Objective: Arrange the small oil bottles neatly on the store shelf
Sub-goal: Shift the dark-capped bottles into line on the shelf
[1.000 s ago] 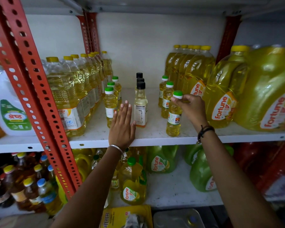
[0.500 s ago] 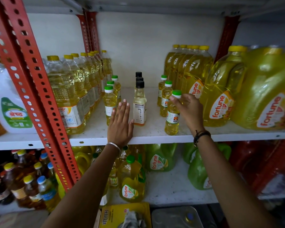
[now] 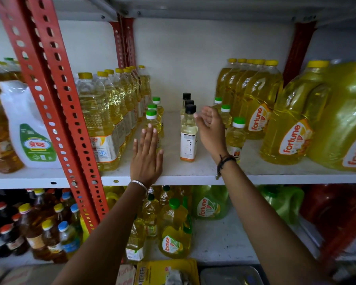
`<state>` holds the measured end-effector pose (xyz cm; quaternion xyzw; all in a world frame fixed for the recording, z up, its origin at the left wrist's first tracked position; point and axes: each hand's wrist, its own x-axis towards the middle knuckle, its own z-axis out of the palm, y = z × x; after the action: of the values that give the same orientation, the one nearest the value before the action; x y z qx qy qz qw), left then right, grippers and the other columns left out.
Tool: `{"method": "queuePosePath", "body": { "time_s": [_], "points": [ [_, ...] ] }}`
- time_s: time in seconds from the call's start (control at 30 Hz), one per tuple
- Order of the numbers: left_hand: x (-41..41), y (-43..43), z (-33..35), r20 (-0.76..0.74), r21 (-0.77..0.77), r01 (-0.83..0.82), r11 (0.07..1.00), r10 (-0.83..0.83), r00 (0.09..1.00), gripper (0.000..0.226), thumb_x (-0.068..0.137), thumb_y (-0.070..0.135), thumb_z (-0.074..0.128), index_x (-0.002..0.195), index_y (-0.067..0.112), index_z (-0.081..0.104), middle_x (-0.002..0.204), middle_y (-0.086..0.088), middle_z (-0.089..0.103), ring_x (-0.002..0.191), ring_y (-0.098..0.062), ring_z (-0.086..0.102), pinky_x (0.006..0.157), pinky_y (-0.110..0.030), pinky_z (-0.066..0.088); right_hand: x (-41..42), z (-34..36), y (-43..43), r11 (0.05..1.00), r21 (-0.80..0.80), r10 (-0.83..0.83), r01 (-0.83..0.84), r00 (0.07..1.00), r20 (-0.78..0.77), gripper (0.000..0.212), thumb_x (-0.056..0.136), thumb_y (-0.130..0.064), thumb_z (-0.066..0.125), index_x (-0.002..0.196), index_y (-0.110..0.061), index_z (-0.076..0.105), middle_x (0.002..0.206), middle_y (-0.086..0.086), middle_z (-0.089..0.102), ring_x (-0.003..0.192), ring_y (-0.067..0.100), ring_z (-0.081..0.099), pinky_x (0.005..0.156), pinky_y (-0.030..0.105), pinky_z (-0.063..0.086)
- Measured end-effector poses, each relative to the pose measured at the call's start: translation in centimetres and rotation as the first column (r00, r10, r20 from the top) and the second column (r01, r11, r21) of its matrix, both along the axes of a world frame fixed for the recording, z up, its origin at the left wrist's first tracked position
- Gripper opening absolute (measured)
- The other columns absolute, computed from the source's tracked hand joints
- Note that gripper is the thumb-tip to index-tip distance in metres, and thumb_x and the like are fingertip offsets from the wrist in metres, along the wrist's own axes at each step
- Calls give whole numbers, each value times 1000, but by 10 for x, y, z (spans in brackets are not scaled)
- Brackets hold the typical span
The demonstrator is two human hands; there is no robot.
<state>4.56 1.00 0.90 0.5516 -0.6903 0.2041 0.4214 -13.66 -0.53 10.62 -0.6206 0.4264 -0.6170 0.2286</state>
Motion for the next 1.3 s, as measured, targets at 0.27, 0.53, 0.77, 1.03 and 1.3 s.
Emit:
{"method": "queuePosePath", "body": {
  "time_s": [0.27, 0.53, 0.77, 1.03, 1.3],
  "points": [
    [2, -3, -3, -2, -20, 25, 1000, -25, 1000, 60, 99, 30, 27, 152, 9, 10, 160, -5, 4, 148, -16, -1, 119, -34, -6, 12, -7, -38, 991, 112, 68, -71, 997, 32, 29, 90, -13, 57, 118, -6, 58, 113, 14, 68, 106, 24, 63, 96, 39, 49],
    [3, -3, -4, -5, 10, 50, 999, -50, 999, 60, 100, 32, 25, 152, 11, 8, 160, -3, 2, 148, -17, 0, 119, -34, -6, 11, -6, -39, 995, 92, -36, 34, 999, 20, 23, 80, -18, 70, 100, -9, 65, 99, 14, 70, 94, 26, 66, 88, 44, 54],
    [2, -1, -3, -7, 38, 48, 998, -48, 999, 59, 100, 33, 24, 153, 9, 13, 160, -5, 5, 148, -16, -1, 119, -33, -7, 15, -4, -38, 987, 122, -101, 102, 995, -14, 41, 74, -33, 76, 101, -7, 60, 103, 14, 65, 92, 22, 60, 80, 36, 50],
    [1, -1, -2, 11, 37, 36, 999, -37, 999, 59, 100, 33, 24, 152, 7, 17, 160, -6, 6, 148, -13, -4, 119, -33, -7, 5, -5, -35, 990, 138, 13, -14, 1000, 6, 27, 80, -19, 71, 102, -7, 63, 105, 14, 70, 96, 22, 66, 87, 36, 53],
    [1, 0, -3, 7, 44, 39, 998, -40, 999, 59, 100, 33, 23, 153, 8, 14, 160, -5, 4, 148, -16, -1, 119, -34, -6, 9, -8, -34, 992, 109, -68, 67, 998, 4, 39, 70, -29, 80, 96, -9, 59, 94, 9, 66, 87, 20, 63, 77, 33, 53]
  ]
}}
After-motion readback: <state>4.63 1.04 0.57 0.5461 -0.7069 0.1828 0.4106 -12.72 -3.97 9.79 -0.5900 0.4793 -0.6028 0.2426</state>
